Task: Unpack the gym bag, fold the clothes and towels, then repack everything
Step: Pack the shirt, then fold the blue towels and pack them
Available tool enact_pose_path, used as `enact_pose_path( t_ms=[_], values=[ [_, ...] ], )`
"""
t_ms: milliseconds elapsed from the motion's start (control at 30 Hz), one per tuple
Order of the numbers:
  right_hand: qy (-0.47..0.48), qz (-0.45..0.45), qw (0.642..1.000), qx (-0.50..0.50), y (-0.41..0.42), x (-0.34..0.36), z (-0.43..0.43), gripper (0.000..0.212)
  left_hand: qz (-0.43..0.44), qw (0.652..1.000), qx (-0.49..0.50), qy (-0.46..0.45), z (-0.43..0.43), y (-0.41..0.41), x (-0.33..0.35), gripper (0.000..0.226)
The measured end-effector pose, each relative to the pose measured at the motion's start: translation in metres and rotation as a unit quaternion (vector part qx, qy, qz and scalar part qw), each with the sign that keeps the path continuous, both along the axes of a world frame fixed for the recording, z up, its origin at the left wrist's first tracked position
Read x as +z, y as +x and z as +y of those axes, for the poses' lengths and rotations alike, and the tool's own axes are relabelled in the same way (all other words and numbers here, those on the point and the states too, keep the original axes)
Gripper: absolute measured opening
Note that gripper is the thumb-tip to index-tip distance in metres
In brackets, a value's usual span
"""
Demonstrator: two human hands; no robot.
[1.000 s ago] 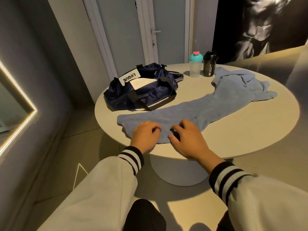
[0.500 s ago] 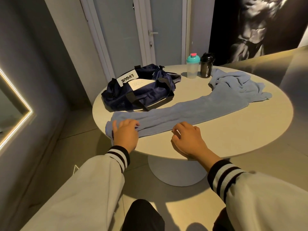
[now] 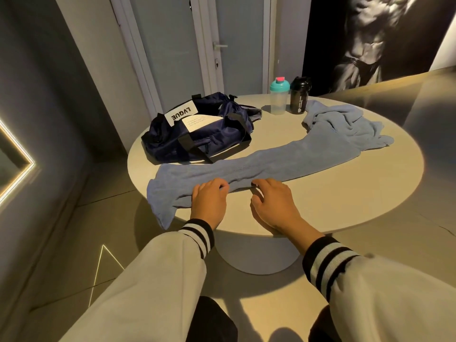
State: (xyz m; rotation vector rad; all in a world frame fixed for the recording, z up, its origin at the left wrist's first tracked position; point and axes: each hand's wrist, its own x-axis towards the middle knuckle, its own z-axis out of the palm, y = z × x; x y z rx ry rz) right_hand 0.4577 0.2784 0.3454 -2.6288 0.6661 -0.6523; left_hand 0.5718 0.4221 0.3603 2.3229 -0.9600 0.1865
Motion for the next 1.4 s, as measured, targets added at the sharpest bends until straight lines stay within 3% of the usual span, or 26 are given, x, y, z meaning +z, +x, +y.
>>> enact_pose_path(
  t_ms=[67,167,433,500,600,700,833,1100,1267,1400],
  values=[
    [0.004,-0.03,1.0,0.006,0.0,-0.001,-0.001,0.039,0.065,0.994,-0.016,-0.085,0.002,-0.001,0.004,0.018],
    [0.001,-0.038,0.999,0.015,0.0,-0.002,-0.003,0.041,0.2,0.957,-0.039,-0.208,0.0,-0.009,0.018,0.017],
    [0.004,-0.051,0.997,0.06,-0.001,-0.002,0.001,0.04,0.229,0.956,-0.09,-0.158,-0.002,-0.01,0.01,0.008],
    [0.006,-0.048,0.998,0.042,-0.001,-0.003,0.001,0.04,0.205,0.965,-0.102,-0.13,-0.003,-0.01,0.005,0.02],
    [0.014,-0.032,0.999,0.021,0.0,-0.004,0.001,0.041,0.074,0.993,-0.075,-0.061,-0.006,-0.007,0.0,0.021],
    [0.012,-0.036,0.999,0.024,-0.001,-0.004,0.0,0.041,0.046,0.997,-0.054,-0.039,-0.009,-0.01,0.003,0.015],
    [0.024,-0.046,0.999,0.013,0.001,-0.005,-0.001,0.04,-0.036,0.999,-0.009,0.029,-0.019,-0.014,0.011,0.023],
    [0.04,-0.081,0.995,0.049,0.001,-0.008,-0.004,0.032,0.043,0.994,-0.097,-0.03,-0.028,-0.025,-0.003,0.029],
    [0.06,-0.106,0.991,0.054,-0.002,-0.006,-0.004,0.035,0.075,0.991,-0.107,-0.037,-0.024,-0.025,-0.005,0.026],
    [0.096,-0.125,0.986,0.047,-0.005,-0.004,0.0,0.021,0.068,0.994,-0.087,-0.007,-0.023,-0.025,-0.005,0.023]
  ],
)
